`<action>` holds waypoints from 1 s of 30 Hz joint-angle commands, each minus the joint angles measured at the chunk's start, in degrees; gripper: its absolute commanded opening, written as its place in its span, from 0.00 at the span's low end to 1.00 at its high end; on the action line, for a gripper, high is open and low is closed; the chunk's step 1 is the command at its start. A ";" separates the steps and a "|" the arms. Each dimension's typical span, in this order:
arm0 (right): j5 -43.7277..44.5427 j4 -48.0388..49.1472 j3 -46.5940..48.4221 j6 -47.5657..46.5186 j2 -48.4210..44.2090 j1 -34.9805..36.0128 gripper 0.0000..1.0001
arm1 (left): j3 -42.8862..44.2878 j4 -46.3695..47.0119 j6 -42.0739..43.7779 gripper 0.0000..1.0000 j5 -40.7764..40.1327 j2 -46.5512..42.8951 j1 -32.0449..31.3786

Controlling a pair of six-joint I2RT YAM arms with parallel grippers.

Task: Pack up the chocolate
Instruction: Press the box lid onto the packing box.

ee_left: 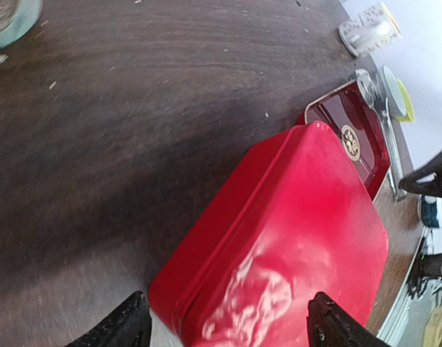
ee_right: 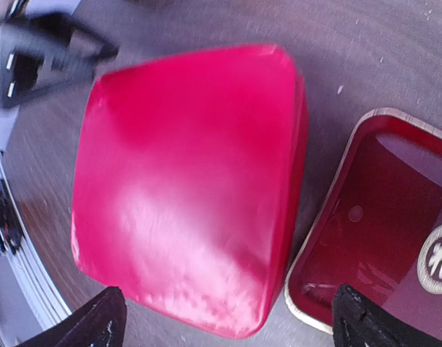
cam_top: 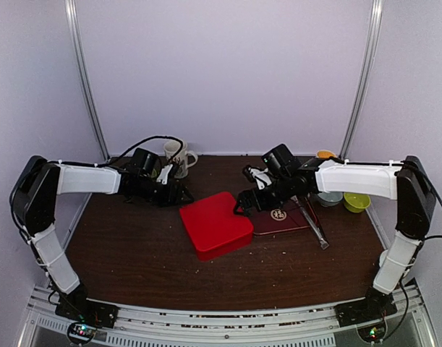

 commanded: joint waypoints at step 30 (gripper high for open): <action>35.82 2.22 -6.60 -29.62 -1.95 26.22 1.00 | 23.03 -6.57 6.69 0.78 11.82 22.53 0.76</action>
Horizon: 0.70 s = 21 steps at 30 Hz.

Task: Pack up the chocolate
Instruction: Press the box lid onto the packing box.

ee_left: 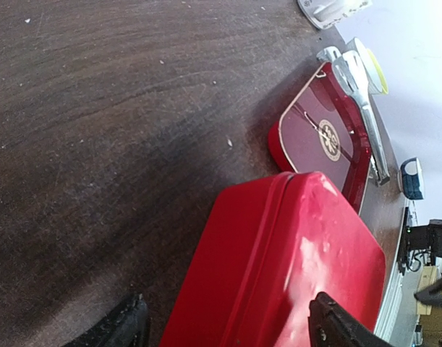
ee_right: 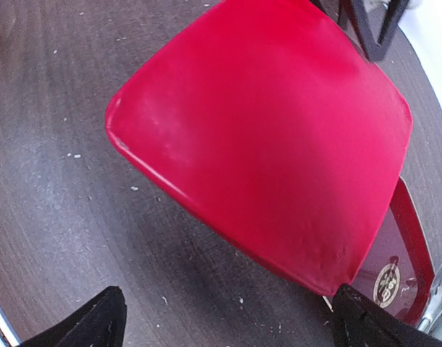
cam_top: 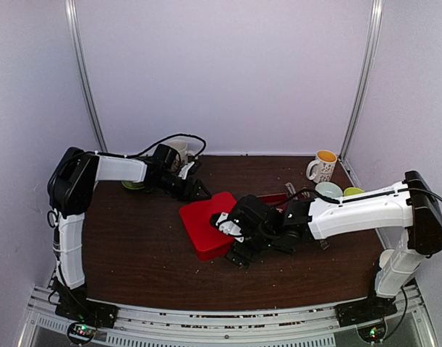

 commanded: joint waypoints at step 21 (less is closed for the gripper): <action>0.39 0.22 11.84 -7.07 13.52 -3.91 1.00 | -8.42 3.11 -10.10 0.70 0.34 0.11 2.79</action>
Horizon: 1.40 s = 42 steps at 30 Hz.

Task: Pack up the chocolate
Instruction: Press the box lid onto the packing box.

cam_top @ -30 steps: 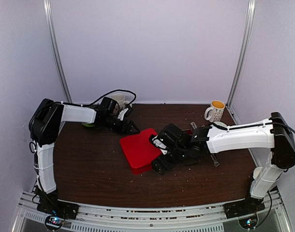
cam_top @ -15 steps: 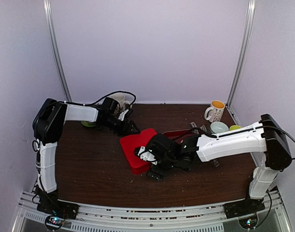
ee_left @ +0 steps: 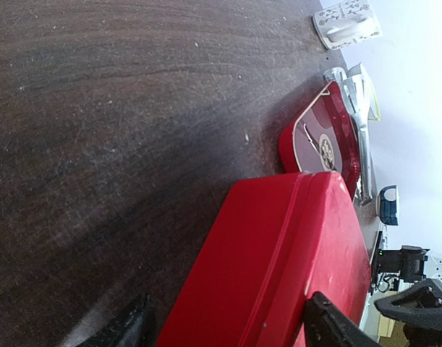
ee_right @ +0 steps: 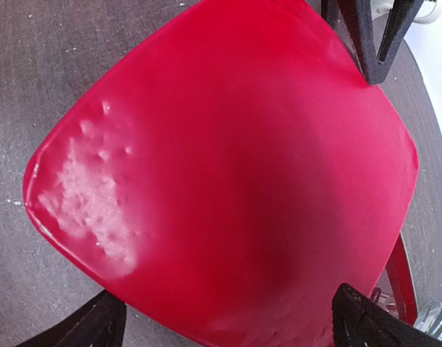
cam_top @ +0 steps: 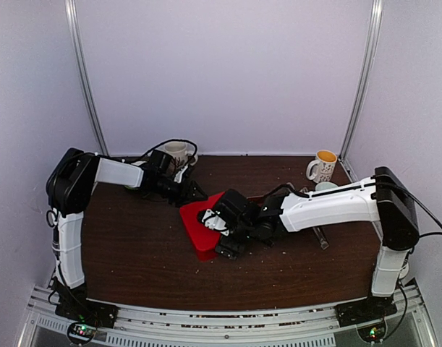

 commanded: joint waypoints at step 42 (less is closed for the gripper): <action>-30.41 5.77 -17.12 34.75 -19.75 -7.61 1.00 | -40.39 29.74 -26.33 0.61 -7.63 -20.37 -4.58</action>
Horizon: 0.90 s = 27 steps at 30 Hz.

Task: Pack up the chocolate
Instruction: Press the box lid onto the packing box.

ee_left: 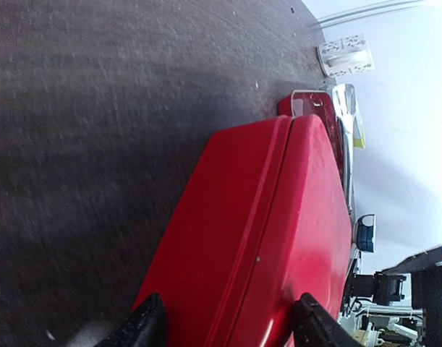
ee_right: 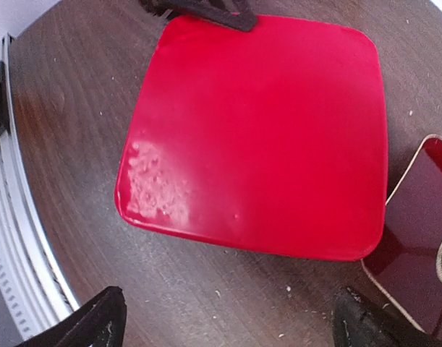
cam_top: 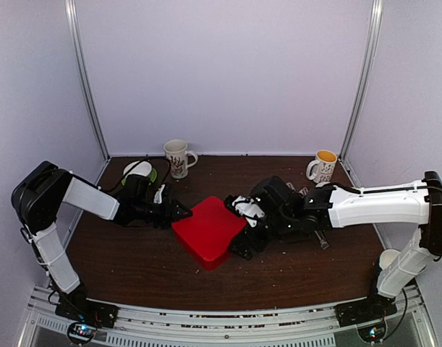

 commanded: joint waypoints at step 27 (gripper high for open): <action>-24.06 18.61 -7.01 42.37 8.08 -13.75 0.66 | 1.65 -14.47 -0.91 0.80 -10.98 -9.74 -8.49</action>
